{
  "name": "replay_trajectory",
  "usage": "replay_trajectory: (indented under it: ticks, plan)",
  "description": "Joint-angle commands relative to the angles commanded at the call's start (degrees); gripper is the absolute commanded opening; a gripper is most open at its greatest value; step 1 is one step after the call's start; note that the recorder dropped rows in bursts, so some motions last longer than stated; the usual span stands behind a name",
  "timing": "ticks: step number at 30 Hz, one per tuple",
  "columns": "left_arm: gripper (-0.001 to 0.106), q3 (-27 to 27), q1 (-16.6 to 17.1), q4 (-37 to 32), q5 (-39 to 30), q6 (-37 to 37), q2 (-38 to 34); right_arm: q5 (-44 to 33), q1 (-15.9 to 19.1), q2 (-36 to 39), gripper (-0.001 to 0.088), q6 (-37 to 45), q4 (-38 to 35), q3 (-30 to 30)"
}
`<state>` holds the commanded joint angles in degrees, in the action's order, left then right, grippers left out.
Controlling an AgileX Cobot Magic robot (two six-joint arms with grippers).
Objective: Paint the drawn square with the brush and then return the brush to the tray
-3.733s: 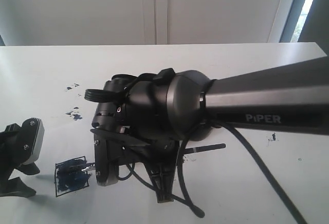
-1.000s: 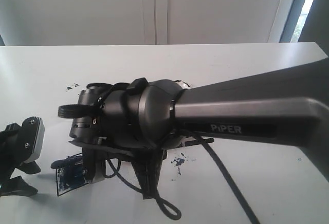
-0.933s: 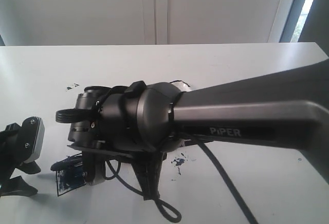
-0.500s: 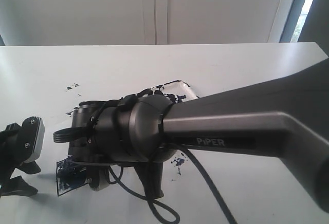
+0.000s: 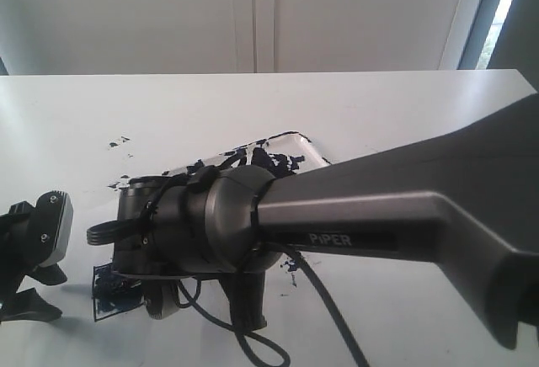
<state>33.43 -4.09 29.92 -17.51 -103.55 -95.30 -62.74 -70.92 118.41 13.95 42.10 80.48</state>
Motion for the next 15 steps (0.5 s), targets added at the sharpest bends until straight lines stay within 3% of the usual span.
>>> replay_trajectory:
  ticks: [7, 15]
  plan:
    - [0.052, 0.00, 0.00, -0.06, 0.64, 0.00, 0.00, -1.55, 0.00, -0.11, 0.0000, 1.26, -0.11, 0.00]
    - [0.052, 0.00, 0.00, 0.06, 0.89, 0.00, 0.00, -1.56, -2.62, -0.81, 0.0000, 3.68, -0.49, 0.00]
